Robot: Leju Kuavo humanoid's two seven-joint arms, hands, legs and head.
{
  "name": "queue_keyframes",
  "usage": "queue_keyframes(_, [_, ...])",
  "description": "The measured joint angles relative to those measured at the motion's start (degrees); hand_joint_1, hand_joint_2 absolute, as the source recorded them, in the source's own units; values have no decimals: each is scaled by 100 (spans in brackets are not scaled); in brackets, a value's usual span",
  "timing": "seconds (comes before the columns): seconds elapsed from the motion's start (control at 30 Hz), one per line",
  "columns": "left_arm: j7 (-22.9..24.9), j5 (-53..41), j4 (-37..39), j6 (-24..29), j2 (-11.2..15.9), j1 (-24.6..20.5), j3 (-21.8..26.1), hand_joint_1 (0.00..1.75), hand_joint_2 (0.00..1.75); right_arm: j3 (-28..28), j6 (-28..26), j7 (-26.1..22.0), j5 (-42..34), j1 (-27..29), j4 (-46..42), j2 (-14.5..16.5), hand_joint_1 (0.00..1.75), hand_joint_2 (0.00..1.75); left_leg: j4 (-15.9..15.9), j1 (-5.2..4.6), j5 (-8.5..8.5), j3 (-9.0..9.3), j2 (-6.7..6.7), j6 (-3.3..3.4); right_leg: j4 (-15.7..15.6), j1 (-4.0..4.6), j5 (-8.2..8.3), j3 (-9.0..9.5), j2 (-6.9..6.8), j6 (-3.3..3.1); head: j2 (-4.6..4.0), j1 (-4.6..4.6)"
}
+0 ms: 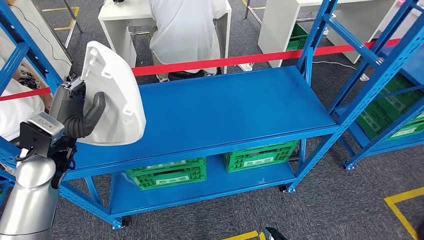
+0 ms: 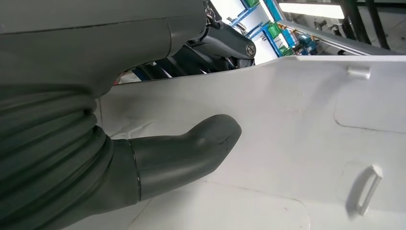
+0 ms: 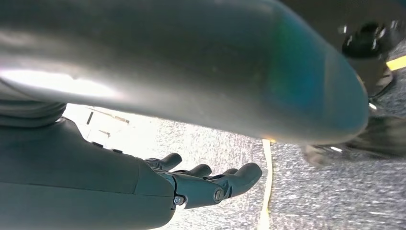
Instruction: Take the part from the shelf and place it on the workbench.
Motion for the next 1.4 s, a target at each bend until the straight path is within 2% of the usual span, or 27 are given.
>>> queue_keyframes(0.07, [8,-34,-3,-2,3,39,0,175,175,-10,0,1,0,-1,0,0,0,0,44,-12,101,-173,0,-7,97,25,119,151,0,-19,0,0])
queue_keyframes(0.13, [10,-56,-21,-2,8,66,1,175,175,-13,1,2,0,-8,0,0,0,0,112,-14,181,-336,-2,-36,-522,43,333,645,0,-56,0,0])
queue_keyframes(0.2, [9,-73,-56,-2,21,76,6,175,175,-13,1,8,0,-20,-1,1,0,0,168,-22,250,-437,-3,-91,-1143,75,323,1054,3,-109,0,-1])
queue_keyframes(0.23, [7,-80,-71,-2,26,78,9,175,175,-14,1,10,0,-25,-1,1,0,0,177,-23,286,-456,-3,-123,-1284,90,276,1125,7,-138,0,2])
queue_keyframes(0.33, [-2,-90,-89,-2,45,92,18,175,175,-15,-1,9,0,-24,-1,8,0,0,170,-14,347,-493,-10,-222,-1355,87,392,1070,-10,-245,0,11])
queue_keyframes(0.4, [-9,-93,-91,-2,74,113,28,175,175,-16,-3,5,0,-30,-2,17,0,0,438,7,14,-614,-14,-290,-1390,63,527,961,-40,-316,0,1])
queue_keyframes(0.47, [-15,-95,-92,-1,89,150,33,175,175,-17,-3,2,0,-33,-2,21,0,0,1098,45,-550,-782,-12,-354,-1390,62,655,815,-55,-339,0,-8])
queue_keyframes(0.5, [-17,-96,-92,-1,94,176,33,175,175,-17,-3,2,0,-32,-2,21,0,0,1435,63,-714,-830,-11,-380,-1388,63,720,734,-59,-334,0,-10])
queue_keyframes(0.53, [-21,-98,-93,0,102,205,33,175,175,-17,-3,2,1,-31,-1,22,0,0,1653,79,-745,-820,-11,-397,-1386,63,785,653,-63,-326,0,-9])
queue_keyframes(0.57, [-28,-99,-93,2,115,231,33,175,175,-17,-3,2,4,-30,-2,22,0,0,1695,92,-655,-725,-11,-407,-1384,63,849,569,-65,-314,0,-9])
queue_keyframes(0.63, [-53,-103,-108,12,155,265,34,175,175,-17,-3,2,24,-30,-1,22,0,0,1239,115,-383,-268,-10,-405,-1380,63,972,428,-67,-280,0,-9])
queue_keyframes(0.7, [-86,-105,-161,27,200,280,41,175,175,-17,-3,2,45,-27,-1,22,0,0,461,96,-407,313,-17,-365,-1381,65,1085,334,-65,-220,0,-1])
queue_keyframes(0.73, [-103,-105,-194,32,219,286,46,175,175,-17,-4,2,49,-26,-2,22,0,0,184,75,-470,476,-22,-330,-1390,57,1143,315,-65,-181,0,4])
queue_keyframes(0.77, [-115,-104,-224,36,235,299,54,175,175,-18,-4,2,51,-24,-2,24,0,0,30,40,-509,538,-26,-286,-1411,44,1204,303,-65,-138,0,8])
queue_keyframes(0.83, [-125,-103,-251,45,262,340,71,175,175,-19,-4,-4,51,-11,-1,28,0,0,-37,7,-410,469,-14,-184,-1445,1,1285,281,-58,-58,0,2])
queue_keyframes(0.87, [-122,-103,-258,50,271,359,77,175,175,-19,1,-6,54,1,0,32,0,0,-52,3,-340,431,-7,-134,-1396,-10,1202,242,-51,-30,0,3])
queue_keyframes(0.9, [-121,-103,-267,60,277,370,82,175,175,-19,5,2,61,14,0,35,0,0,-68,11,-265,376,0,-85,-1237,-15,1002,175,-43,-11,0,7])
queue_keyframes(0.97, [-100,-103,-285,75,279,373,94,175,175,-19,7,55,84,19,0,40,0,0,-66,9,-123,221,0,-26,-594,-8,404,-7,-36,4,0,24])
queue_keyframes(1.0, [-78,-103,-292,80,279,374,104,175,175,-19,2,82,94,14,0,39,0,0,-56,0,-55,127,2,-13,-218,0,190,-80,-34,6,0,26])
queue_keyframes(1.03, [-49,-108,-295,81,278,375,113,175,175,-19,-3,98,101,8,0,36,0,0,-41,-7,10,31,3,-12,63,12,116,-99,-33,2,0,27])
queue_keyframes(1.1, [6,-136,-296,78,270,376,123,175,175,-20,-6,101,102,1,0,29,0,0,5,-14,127,-166,4,-22,102,42,320,118,-31,-26,0,27])
queue_keyframes(1.13, [25,-151,-299,75,266,376,125,175,175,-20,-6,101,102,-4,-1,27,0,0,39,-13,179,-255,3,-35,-158,56,451,371,-31,-49,0,27])
queue_keyframes(1.17, [37,-163,-309,72,260,375,127,175,175,-21,-3,105,102,-13,-2,25,0,0,76,-19,224,-336,2,-54,-554,74,466,689,-30,-82,0,28])
queue_keyframes(1.23, [51,-178,-333,70,246,369,136,175,175,-21,13,106,114,-36,-4,21,0,0,125,-27,305,-424,8,-111,-1213,108,339,1151,-26,-141,0,26])
queue_keyframes(1.27, [55,-184,-342,70,234,365,141,175,175,-21,22,102,128,-45,-4,21,0,0,125,-27,351,-441,14,-143,-1376,123,273,1236,-23,-170,0,26])
queue_keyframes(1.33, [61,-195,-341,58,213,362,154,175,175,-21,25,89,149,-46,-4,25,0,0,104,-18,425,-458,18,-207,-1432,121,350,1192,-31,-230,0,31])
queue_keyframes(1.4, [62,-221,-336,32,205,365,181,175,175,-22,23,89,145,-53,-4,29,0,0,277,-2,176,-569,11,-279,-1455,101,486,1089,-53,-309,0,23])
